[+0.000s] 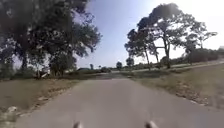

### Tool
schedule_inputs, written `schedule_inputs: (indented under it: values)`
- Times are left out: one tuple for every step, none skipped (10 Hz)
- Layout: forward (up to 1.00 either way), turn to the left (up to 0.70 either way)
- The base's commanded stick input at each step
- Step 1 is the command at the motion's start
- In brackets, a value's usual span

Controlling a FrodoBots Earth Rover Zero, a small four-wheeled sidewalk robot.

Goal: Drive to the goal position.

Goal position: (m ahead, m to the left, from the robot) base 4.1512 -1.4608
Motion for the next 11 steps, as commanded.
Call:
schedule_inputs:
  values:
    - [1.0, 0.26]
    - [1.0, -0.01]
    - [1.0, -0.01]
    - [1.0, 0.0]
    - [1.0, 0.01]
    - [1.0, 0.04]
    - [1.0, 0.25]
    - [1.0, 0.36]
    - [1.0, 0.24]
    - [1.0, 0.1]
    - [1.0, -0.01]
